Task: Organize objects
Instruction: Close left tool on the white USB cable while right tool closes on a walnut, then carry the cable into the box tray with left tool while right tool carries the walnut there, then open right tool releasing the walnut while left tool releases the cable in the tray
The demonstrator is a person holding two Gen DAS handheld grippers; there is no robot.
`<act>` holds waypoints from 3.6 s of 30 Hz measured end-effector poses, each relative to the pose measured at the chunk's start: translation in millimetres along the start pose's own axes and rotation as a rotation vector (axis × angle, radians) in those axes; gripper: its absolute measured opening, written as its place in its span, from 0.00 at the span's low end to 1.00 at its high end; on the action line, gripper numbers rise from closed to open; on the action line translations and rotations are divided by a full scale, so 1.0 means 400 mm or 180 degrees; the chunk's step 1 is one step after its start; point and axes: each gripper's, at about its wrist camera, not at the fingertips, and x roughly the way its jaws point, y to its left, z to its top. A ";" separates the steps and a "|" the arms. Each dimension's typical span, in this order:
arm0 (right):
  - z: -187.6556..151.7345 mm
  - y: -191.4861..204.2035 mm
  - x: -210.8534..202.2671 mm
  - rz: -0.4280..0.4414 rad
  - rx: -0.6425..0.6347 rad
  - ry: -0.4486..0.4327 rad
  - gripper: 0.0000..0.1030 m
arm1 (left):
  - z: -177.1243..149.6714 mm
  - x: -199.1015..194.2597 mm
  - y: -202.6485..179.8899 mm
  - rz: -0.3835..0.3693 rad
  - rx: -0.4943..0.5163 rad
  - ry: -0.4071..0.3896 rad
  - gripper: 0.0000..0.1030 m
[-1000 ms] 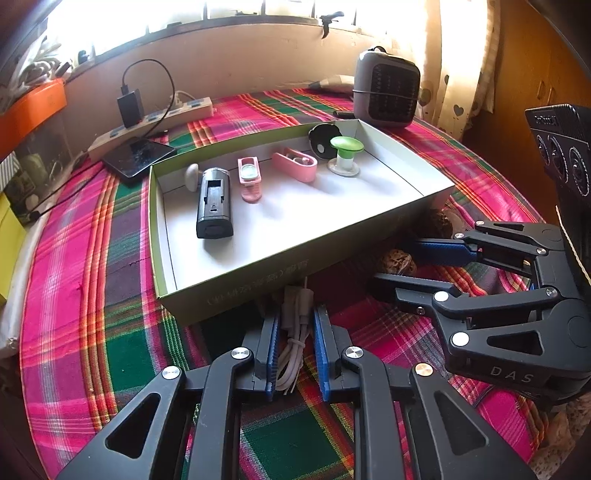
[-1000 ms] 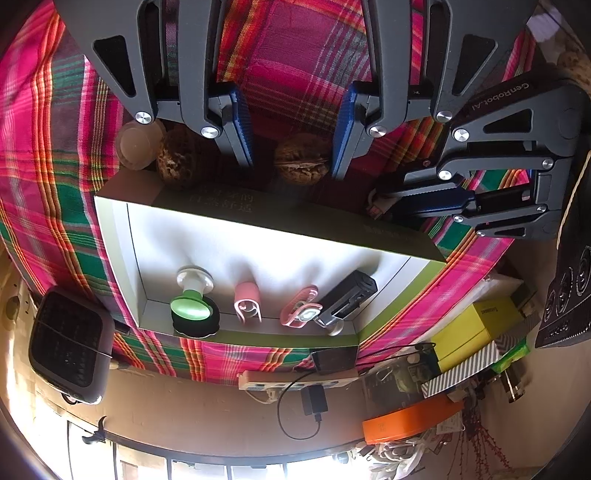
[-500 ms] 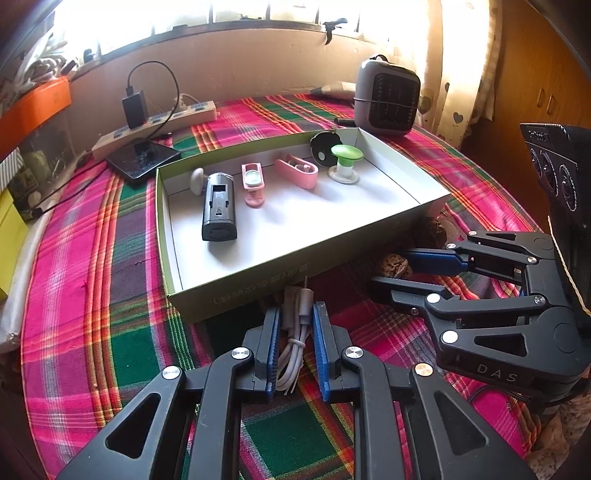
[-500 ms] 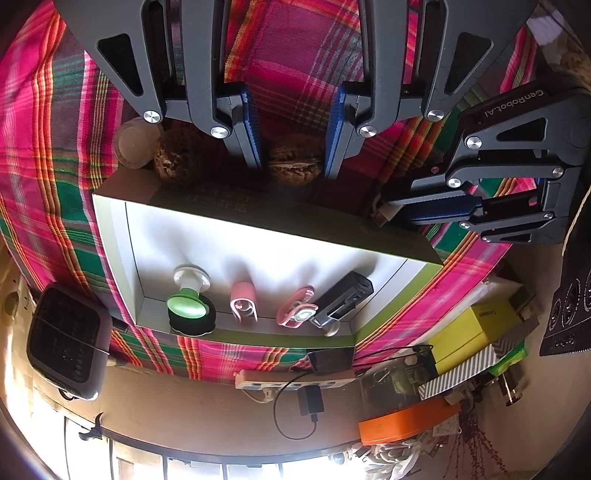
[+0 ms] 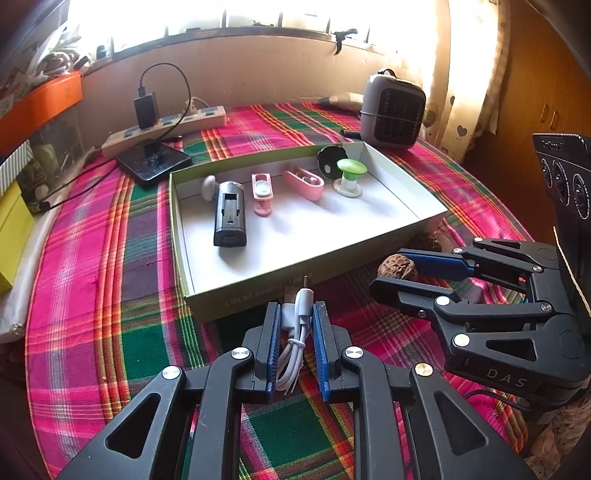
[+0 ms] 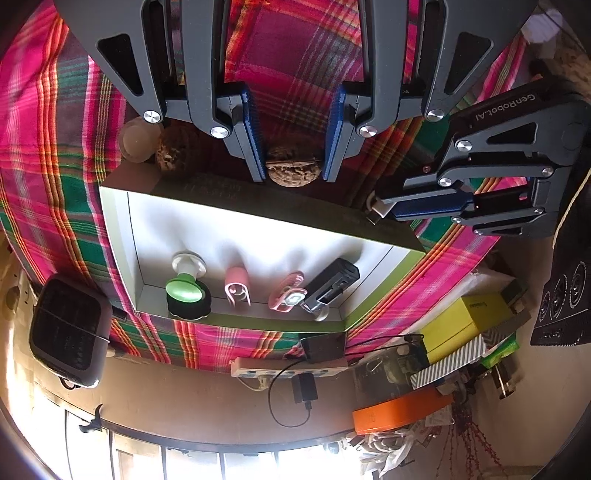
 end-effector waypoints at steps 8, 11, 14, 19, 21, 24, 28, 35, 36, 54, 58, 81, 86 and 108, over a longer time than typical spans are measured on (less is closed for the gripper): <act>0.031 0.004 -0.017 0.0026 -0.0015 -0.0082 0.32 | 0.025 -0.018 0.011 -0.0004 -0.0058 -0.0038 0.15; 0.045 0.002 -0.019 0.0036 -0.0005 -0.0106 0.32 | 0.036 -0.019 0.017 0.0013 -0.0088 -0.0044 0.15; 0.054 0.000 -0.022 0.0047 0.0002 -0.0134 0.32 | 0.041 -0.032 0.019 -0.0018 -0.0112 -0.0101 0.15; 0.066 -0.004 -0.017 0.0056 0.0011 -0.0135 0.32 | 0.054 -0.033 0.027 0.0004 -0.0123 -0.0099 0.15; 0.073 -0.006 -0.015 0.0058 0.0017 -0.0141 0.32 | 0.061 -0.033 0.032 0.0034 -0.0136 -0.0109 0.15; 0.082 -0.007 -0.011 0.0049 0.0026 -0.0141 0.32 | 0.074 -0.030 0.044 0.0070 -0.0160 -0.0133 0.15; 0.097 -0.012 -0.003 0.0047 0.0056 -0.0140 0.32 | 0.090 -0.014 0.071 0.0104 -0.0278 -0.0132 0.15; 0.119 -0.015 0.019 0.0014 0.0070 -0.0143 0.32 | 0.106 0.018 0.100 0.0181 -0.0389 -0.0114 0.15; 0.122 -0.017 0.023 0.0014 0.0078 -0.0141 0.32 | 0.108 0.022 0.103 0.0177 -0.0400 -0.0112 0.15; 0.166 -0.036 0.116 0.0011 0.0136 0.0005 0.32 | 0.108 0.088 0.112 0.0296 -0.0442 0.0048 0.15; 0.171 -0.029 0.135 0.0041 0.0114 0.0048 0.32 | 0.109 0.093 0.106 0.0381 -0.0398 0.0053 0.15; 0.177 -0.010 0.198 0.0089 0.0034 0.0157 0.32 | 0.111 0.098 0.110 0.0375 -0.0425 0.0079 0.15; 0.178 -0.005 0.201 0.0061 -0.0003 0.0149 0.32 | 0.109 0.099 0.108 0.0392 -0.0405 0.0080 0.15; 0.173 -0.017 0.191 0.0055 0.0107 0.0127 0.41 | 0.105 0.096 0.108 0.0385 -0.0412 0.0082 0.17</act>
